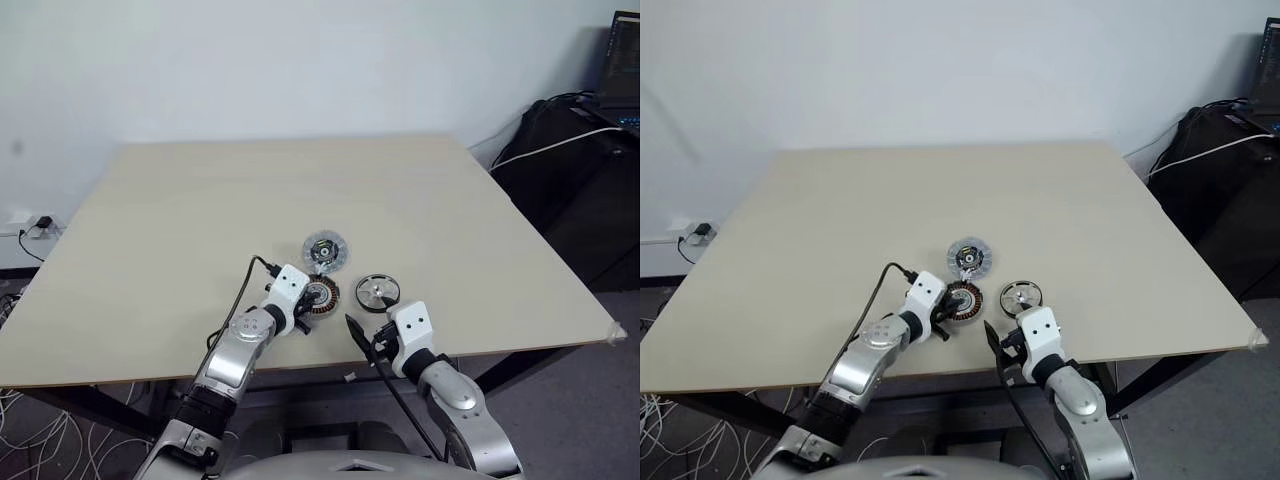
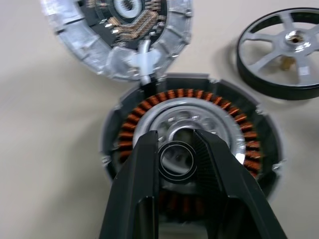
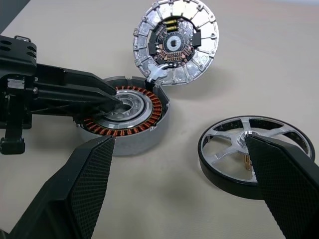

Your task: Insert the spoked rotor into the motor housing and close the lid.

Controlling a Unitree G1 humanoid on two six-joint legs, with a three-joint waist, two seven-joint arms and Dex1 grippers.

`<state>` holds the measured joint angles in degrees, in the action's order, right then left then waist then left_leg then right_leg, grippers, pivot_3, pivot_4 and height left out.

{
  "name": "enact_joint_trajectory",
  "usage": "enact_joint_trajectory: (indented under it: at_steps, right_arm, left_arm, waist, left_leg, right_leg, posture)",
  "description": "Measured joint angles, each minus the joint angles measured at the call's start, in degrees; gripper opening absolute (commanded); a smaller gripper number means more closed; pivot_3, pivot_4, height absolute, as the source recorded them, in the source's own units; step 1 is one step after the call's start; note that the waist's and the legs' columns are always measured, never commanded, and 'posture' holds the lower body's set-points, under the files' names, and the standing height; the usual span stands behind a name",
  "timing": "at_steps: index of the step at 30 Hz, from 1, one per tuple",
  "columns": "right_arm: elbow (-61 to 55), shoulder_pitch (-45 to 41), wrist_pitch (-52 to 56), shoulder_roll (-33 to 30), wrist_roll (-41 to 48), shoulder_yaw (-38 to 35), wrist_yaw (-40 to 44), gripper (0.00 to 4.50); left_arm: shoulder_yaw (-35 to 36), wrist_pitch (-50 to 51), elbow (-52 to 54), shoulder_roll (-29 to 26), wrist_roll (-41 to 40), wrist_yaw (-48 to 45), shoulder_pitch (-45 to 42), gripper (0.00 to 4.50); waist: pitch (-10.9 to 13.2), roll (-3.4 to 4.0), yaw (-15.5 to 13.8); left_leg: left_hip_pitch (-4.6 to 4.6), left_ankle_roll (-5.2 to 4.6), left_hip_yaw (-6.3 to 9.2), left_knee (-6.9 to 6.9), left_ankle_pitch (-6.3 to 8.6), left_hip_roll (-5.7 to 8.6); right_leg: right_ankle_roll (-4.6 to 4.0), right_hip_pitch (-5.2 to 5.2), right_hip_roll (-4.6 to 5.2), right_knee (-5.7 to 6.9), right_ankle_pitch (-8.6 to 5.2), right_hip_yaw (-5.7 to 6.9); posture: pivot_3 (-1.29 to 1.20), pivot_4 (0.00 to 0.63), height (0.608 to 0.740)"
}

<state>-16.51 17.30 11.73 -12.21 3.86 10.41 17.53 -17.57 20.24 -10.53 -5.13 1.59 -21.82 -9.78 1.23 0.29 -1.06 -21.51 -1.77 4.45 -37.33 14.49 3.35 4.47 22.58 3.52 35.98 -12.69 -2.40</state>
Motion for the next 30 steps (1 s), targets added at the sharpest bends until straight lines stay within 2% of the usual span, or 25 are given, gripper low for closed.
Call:
enact_joint_trajectory:
  at_steps: [10, 11, 15, 22, 25, 28, 30]
  right_arm:
    - [0.01, 0.01, -0.16, 0.04, -0.01, 0.00, -0.05, 4.50]
    - [0.01, 0.01, -0.17, 0.04, -0.01, 0.00, -0.05, 4.50]
    - [0.01, 0.01, -0.18, 0.06, 0.00, -0.01, -0.05, 4.50]
    - [-0.02, 0.05, -0.14, 0.14, 0.00, -0.03, -0.08, 4.50]
    - [-0.12, 0.12, 0.12, 0.10, 0.02, 0.00, -0.03, 4.50]
    - [-0.21, 0.14, 0.25, -0.02, 0.04, 0.02, 0.03, 4.50]
    - [-0.27, 0.07, 0.28, -0.08, 0.04, 0.03, 0.06, 4.50]
  left_arm:
    - [-0.56, -0.54, -1.12, 0.70, 0.14, -0.69, -0.77, 0.68]
    - [-0.56, -0.57, -1.13, 0.71, 0.14, -0.69, -0.78, 1.43]
    - [-0.42, -0.72, -1.28, 0.66, 0.17, -0.56, -0.77, 2.68]
    - [3.20, -6.35, 1.69, 1.22, -0.78, 2.19, 2.09, 2.68]
    - [5.59, -8.80, 5.52, 1.00, -2.43, 2.72, 5.31, 3.25]
    - [6.96, -9.98, 8.16, -0.07, -2.82, 2.99, 9.02, 4.20]
    - [8.32, -9.96, 9.33, -0.40, -2.90, 3.74, 11.51, 4.13]
  waist:
    - [0.00, 0.00, 0.00]
    - [0.00, 0.00, 0.01]
    - [0.00, 0.00, 0.00]
    - [0.01, 0.00, -0.01]
    - [0.00, 0.01, -0.03]
    - [0.00, 0.01, -0.03]
    - [0.00, 0.01, -0.03]
  left_leg:
    - [0.00, -0.01, 0.00, 0.00, -0.01, 0.00]
    - [0.00, -0.01, 0.00, 0.00, -0.01, 0.00]
    - [-0.01, -0.02, 0.00, 0.00, -0.01, 0.00]
    - [-0.03, 0.00, 0.00, 0.00, 0.00, -0.01]
    - [-0.04, 0.07, 0.00, 0.00, 0.05, -0.01]
    - [-0.04, 0.15, 0.00, 0.00, 0.09, -0.01]
    - [-0.02, 0.20, 0.00, 0.00, 0.12, -0.01]
  right_leg:
    - [0.00, 0.00, 0.00, 0.00, 0.00, 0.00]
    - [0.00, 0.00, 0.00, 0.00, 0.00, 0.00]
    - [0.00, 0.01, 0.00, 0.00, 0.00, 0.00]
    - [-0.01, 0.04, 0.01, 0.00, 0.00, -0.02]
    - [-0.01, 0.05, 0.02, 0.00, 0.00, -0.04]
    - [-0.01, 0.04, 0.02, 0.00, 0.00, -0.03]
    - [-0.01, 0.02, 0.02, 0.00, 0.00, -0.03]
  posture:
    - [0.00, 0.000, 0.740]
    - [0.00, 0.000, 0.740]
    - [0.00, 0.000, 0.740]
    - [0.00, 0.000, 0.740]
    - [0.00, 0.000, 0.740]
    - [0.00, 0.000, 0.740]
    - [0.00, 0.000, 0.740]
